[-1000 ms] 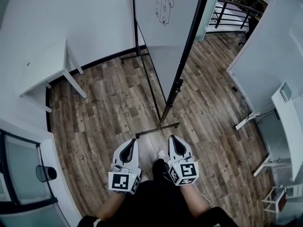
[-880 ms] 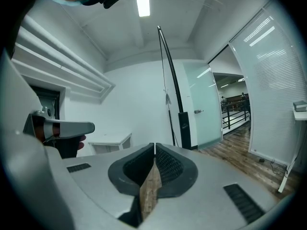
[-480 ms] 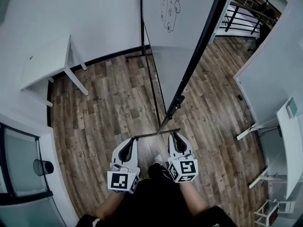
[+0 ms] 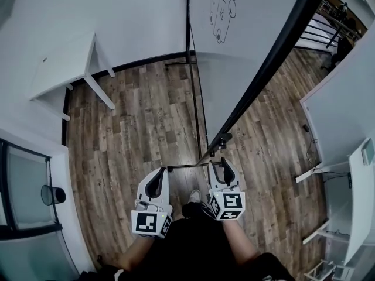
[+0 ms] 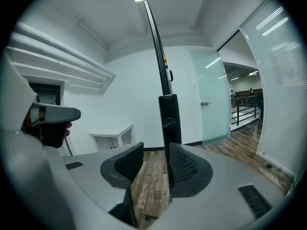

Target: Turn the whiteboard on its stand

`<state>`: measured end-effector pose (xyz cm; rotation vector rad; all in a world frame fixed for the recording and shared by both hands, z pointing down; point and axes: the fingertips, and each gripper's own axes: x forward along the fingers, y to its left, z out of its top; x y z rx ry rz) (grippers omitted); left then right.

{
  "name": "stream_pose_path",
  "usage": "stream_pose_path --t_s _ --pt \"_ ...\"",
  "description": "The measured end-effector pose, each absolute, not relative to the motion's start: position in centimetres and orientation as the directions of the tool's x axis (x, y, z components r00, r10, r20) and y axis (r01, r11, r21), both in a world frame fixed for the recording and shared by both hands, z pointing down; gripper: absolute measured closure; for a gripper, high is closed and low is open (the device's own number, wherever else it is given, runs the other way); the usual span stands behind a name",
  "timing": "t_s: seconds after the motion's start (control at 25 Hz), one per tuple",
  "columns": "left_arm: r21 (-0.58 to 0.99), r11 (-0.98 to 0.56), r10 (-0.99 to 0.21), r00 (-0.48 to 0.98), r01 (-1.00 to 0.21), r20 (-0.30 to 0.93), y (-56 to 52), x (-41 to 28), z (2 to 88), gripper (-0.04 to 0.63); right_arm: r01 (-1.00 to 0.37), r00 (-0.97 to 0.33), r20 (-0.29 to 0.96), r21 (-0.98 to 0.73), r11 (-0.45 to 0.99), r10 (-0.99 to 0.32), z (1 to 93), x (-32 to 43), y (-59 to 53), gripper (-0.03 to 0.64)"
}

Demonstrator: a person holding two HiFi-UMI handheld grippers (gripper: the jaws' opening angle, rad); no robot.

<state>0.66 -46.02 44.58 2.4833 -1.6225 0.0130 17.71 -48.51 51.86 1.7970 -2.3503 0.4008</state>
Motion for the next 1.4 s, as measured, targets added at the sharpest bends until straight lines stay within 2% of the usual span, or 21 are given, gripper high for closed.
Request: stream_pose_path --t_s 0.12,0.52,1.12,1.2,1.4 --pt "0.142 -0.376 -0.913 0.392 -0.916 0.113 -46.9 1.0 45.2 0.583 -0.963 -0.269 0.305 -0.101 0.249 -0.914 52.9 18.0 -49.8 0.446" --pt "0.147 -0.332 -0.929 0.350 -0.932 0.121 -49.1 1.3 45.9 0.583 -0.964 -0.265 0.340 -0.082 0.253 -0.902 54.8 18.8 -54.1 0.390" --pt "0.154 -0.298 -0.939 0.318 -0.942 0.133 -49.5 0.7 46.4 0.583 -0.969 -0.244 0.364 -0.056 0.240 -0.899 56.0 19.2 -57.0 0.390" --pt "0.156 -0.297 -0.938 0.318 -0.942 0.135 -49.4 0.7 46.5 0.583 -0.971 -0.238 0.363 -0.052 0.235 -0.901 56.1 19.0 -57.0 0.416" --pt "0.140 -0.319 -0.934 0.336 -0.937 0.123 -49.3 0.9 46.0 0.583 -0.973 -0.224 0.338 -0.031 0.227 -0.914 56.1 19.0 -57.1 0.422"
